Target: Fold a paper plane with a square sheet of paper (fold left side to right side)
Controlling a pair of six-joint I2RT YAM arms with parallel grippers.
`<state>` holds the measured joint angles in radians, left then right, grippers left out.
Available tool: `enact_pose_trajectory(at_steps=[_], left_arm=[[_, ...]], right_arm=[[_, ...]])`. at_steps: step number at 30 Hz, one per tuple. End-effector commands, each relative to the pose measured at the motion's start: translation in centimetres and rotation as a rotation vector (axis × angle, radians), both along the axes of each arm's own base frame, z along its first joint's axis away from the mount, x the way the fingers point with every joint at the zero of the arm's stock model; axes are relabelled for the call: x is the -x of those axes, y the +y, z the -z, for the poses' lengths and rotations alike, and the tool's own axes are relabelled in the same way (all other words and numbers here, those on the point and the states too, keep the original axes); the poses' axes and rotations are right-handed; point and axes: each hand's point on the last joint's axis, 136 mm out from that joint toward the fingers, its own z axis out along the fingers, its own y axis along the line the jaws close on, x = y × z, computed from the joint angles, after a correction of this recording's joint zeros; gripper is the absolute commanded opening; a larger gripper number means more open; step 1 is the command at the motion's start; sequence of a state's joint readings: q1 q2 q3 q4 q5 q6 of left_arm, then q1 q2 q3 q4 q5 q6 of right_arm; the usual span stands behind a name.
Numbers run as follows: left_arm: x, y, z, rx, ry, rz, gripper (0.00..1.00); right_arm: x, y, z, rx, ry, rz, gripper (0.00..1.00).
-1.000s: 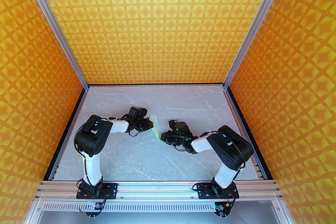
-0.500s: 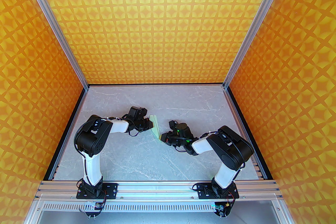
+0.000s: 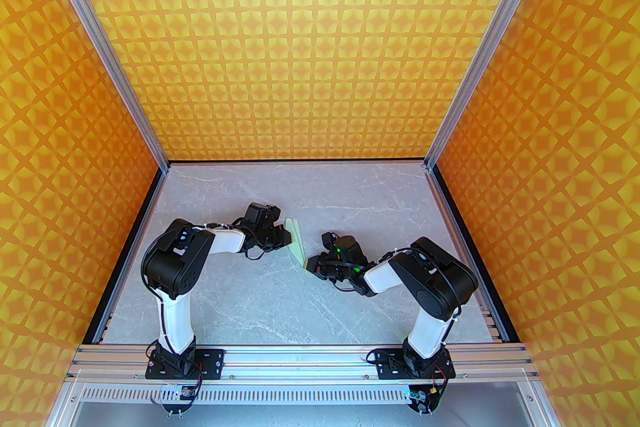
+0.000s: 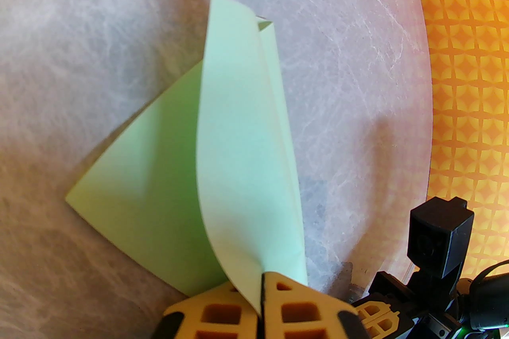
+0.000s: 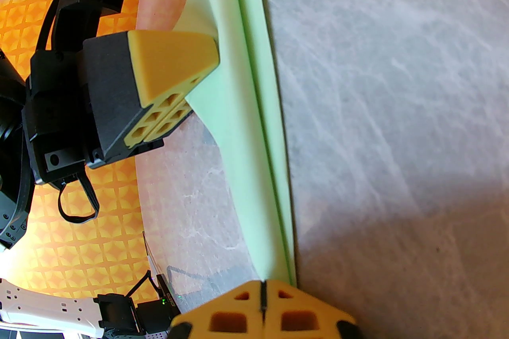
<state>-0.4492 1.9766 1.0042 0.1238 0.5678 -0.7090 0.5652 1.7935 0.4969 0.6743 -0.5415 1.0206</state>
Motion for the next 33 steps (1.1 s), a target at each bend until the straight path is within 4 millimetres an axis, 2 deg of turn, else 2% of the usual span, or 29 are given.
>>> enact_pose_trajectory(at_steps=[1, 12, 33], left_arm=[[0.1, 0.4, 1.2, -0.013, 0.018, -0.009, 0.09], [0.1, 0.3, 1.2, -0.012, 0.018, -0.009, 0.09], [0.0, 0.1, 1.2, -0.007, 0.017, -0.007, 0.1]], right_arm=[[0.4, -0.2, 0.8, 0.013, 0.023, -0.009, 0.05], [0.5, -0.2, 1.3, 0.026, 0.04, -0.016, 0.05], [1.6, -1.9, 3.4, 0.214, 0.108, -0.061, 0.04]])
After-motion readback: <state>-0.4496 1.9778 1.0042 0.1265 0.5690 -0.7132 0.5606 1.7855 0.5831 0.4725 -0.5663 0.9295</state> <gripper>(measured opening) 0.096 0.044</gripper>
